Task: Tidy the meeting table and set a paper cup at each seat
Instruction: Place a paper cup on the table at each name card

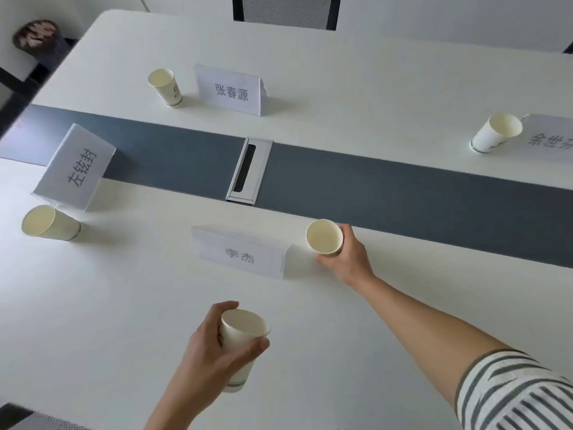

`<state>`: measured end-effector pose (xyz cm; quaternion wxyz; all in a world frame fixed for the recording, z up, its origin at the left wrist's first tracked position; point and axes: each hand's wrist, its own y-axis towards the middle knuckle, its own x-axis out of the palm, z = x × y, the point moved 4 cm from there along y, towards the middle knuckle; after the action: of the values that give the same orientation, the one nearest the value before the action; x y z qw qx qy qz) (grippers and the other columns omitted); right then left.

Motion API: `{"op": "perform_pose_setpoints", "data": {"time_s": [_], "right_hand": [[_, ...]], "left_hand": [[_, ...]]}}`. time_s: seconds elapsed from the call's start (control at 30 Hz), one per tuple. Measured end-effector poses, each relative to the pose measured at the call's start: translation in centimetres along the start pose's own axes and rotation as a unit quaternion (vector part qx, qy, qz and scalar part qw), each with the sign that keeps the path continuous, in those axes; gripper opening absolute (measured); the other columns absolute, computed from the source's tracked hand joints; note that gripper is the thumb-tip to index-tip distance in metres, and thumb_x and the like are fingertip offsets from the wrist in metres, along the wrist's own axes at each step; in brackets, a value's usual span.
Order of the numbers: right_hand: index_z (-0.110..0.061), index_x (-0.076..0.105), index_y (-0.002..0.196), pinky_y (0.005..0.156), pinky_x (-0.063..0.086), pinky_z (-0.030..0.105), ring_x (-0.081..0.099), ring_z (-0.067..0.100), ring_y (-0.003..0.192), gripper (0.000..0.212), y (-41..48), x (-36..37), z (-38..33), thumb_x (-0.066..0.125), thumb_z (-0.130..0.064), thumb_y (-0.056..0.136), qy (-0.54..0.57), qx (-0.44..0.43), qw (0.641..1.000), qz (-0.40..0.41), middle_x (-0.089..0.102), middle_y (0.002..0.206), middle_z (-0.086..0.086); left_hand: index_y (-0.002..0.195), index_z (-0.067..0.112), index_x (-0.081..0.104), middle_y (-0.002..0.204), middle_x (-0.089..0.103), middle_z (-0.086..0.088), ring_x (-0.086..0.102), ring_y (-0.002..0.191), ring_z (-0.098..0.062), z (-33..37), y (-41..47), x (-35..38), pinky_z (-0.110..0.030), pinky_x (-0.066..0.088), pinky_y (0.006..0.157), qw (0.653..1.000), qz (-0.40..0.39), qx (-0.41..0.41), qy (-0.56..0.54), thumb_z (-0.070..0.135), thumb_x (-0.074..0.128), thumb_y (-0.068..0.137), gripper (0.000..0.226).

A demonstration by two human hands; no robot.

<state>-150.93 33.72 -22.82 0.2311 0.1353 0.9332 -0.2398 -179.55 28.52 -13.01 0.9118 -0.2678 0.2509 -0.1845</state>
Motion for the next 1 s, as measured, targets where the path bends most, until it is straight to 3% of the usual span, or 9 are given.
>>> {"op": "perform_pose_setpoints", "data": {"time_s": [0.2, 0.37, 0.43, 0.6, 0.7, 0.83, 1.0], "right_hand": [[-0.022, 0.045, 0.122, 0.083, 0.052, 0.038, 0.061, 0.021, 0.099, 0.068, 0.9, 0.4, 0.9, 0.083, -0.027, 0.066, -0.042, -0.008, 0.999, -0.012, 0.065, 0.110, -0.003], [-0.021, 0.043, 0.130, 0.093, 0.047, 0.032, 0.056, 0.016, 0.112, 0.072, -0.4, -1.2, 1.9, 0.082, -0.028, 0.070, -0.058, 0.011, 0.998, -0.025, 0.058, 0.124, -0.002], [-0.017, 0.050, 0.127, 0.093, 0.048, 0.031, 0.058, 0.015, 0.107, 0.059, -2.2, -2.8, 1.8, 0.077, -0.023, 0.075, -0.042, 0.019, 0.999, 0.001, 0.061, 0.118, -0.001], [-0.014, 0.069, 0.088, 0.071, 0.052, 0.024, 0.064, 0.012, 0.075, 0.008, -10.6, -7.3, 0.4, 0.070, -0.020, 0.084, 0.075, 0.039, 0.996, 0.029, 0.070, 0.081, -0.004], [-0.007, 0.070, 0.085, 0.059, 0.047, 0.023, 0.067, 0.011, 0.070, 0.015, -16.7, -9.0, -0.3, 0.069, -0.022, 0.086, 0.158, 0.057, 0.985, -0.025, 0.074, 0.079, 0.008], [-0.003, 0.070, 0.091, 0.051, 0.044, 0.024, 0.069, 0.017, 0.068, 0.020, -23.5, -9.9, 0.0, 0.071, -0.023, 0.086, 0.247, 0.066, 0.964, -0.074, 0.075, 0.084, 0.014], [-0.006, 0.070, 0.081, 0.049, 0.041, 0.025, 0.061, 0.017, 0.059, 0.004, -30.7, -11.6, 2.9, 0.067, -0.007, 0.083, 0.267, 0.055, 0.962, 0.001, 0.068, 0.065, 0.001]], "left_hand": [[0.125, 0.037, 0.045, 0.106, 0.067, 0.003, 0.066, 0.094, -0.007, 0.7, 2.5, 0.7, -0.025, 0.053, 0.080, 1.000, -0.011, -0.005, 0.011, 0.065, 0.078, 0.046, 0.090], [0.120, 0.035, 0.049, 0.101, 0.068, 0.004, 0.067, 0.091, -0.008, 3.3, 2.9, 2.0, -0.027, 0.056, 0.075, 0.998, -0.035, 0.034, 0.039, 0.062, 0.079, 0.046, 0.085], [0.118, 0.038, 0.051, 0.099, 0.069, 0.003, 0.068, 0.089, -0.010, 4.4, 2.4, 2.4, -0.031, 0.058, 0.077, 0.996, -0.051, 0.062, 0.045, 0.060, 0.081, 0.048, 0.079], [0.120, 0.050, 0.048, 0.097, 0.068, 0.002, 0.067, 0.086, -0.018, 6.7, -0.4, 4.6, -0.038, 0.060, 0.074, 0.982, -0.107, 0.147, 0.054, 0.059, 0.084, 0.052, 0.077], [0.127, 0.054, 0.041, 0.099, 0.066, 0.009, 0.064, 0.090, -0.013, 7.5, -2.8, 7.1, -0.033, 0.058, 0.079, 0.968, -0.140, 0.190, 0.091, 0.059, 0.083, 0.054, 0.085], [0.139, 0.050, 0.030, 0.120, 0.056, 0.020, 0.055, 0.107, -0.002, 8.0, -6.2, 11.0, -0.019, 0.049, 0.091, 0.934, -0.177, 0.265, 0.163, 0.051, 0.085, 0.058, 0.097], [0.138, 0.046, 0.032, 0.120, 0.053, 0.025, 0.052, 0.105, 0.004, 8.3, -11.2, 15.2, -0.013, 0.048, 0.085, 0.887, -0.231, 0.328, 0.228, 0.047, 0.083, 0.057, 0.095]]}}
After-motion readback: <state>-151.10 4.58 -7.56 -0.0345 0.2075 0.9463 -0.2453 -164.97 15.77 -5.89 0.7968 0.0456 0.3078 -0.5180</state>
